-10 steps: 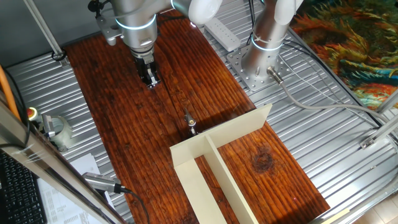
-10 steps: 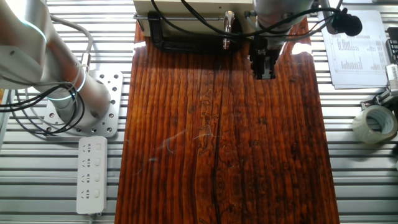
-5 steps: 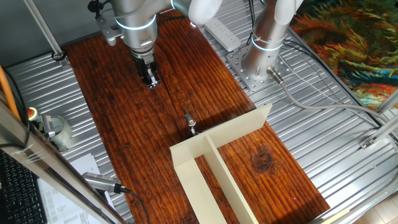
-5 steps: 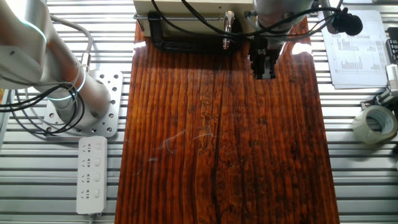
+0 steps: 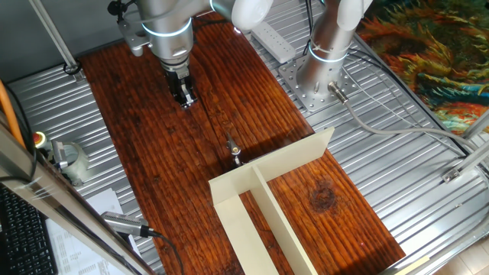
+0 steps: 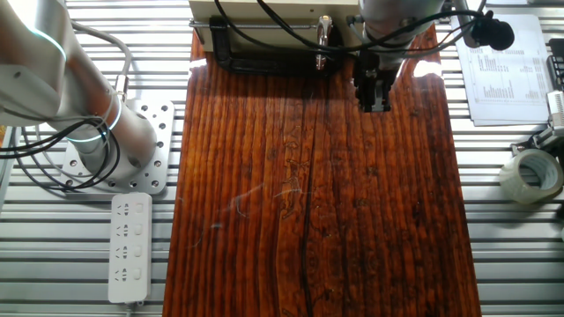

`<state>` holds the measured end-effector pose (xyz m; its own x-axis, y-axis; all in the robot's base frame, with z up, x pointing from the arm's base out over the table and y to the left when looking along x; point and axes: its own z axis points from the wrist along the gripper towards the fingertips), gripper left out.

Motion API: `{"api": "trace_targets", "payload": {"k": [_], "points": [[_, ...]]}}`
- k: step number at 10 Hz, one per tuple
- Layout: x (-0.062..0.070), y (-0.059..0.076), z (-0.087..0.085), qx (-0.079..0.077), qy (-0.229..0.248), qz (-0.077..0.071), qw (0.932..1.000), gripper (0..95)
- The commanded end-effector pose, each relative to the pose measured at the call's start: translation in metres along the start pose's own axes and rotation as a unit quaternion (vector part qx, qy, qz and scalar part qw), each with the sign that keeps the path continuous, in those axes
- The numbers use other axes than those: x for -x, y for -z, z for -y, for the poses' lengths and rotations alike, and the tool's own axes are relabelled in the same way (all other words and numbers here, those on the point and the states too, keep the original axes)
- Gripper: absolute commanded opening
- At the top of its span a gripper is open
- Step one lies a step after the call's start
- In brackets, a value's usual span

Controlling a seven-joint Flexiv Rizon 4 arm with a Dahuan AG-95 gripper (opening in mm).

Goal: Turn on the water tap

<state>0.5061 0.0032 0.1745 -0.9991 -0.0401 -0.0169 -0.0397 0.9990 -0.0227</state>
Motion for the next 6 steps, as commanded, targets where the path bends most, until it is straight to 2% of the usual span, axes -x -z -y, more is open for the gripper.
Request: {"api": "trace_targets", "payload": {"k": [1, 6], "points": [[-0.0001, 0.0001, 0.0000, 0.000, 0.001, 0.000, 1.0000, 0.0], [0.0003, 0.0003, -0.0001, 0.001, -0.008, 0.000, 1.0000, 0.0]]}}
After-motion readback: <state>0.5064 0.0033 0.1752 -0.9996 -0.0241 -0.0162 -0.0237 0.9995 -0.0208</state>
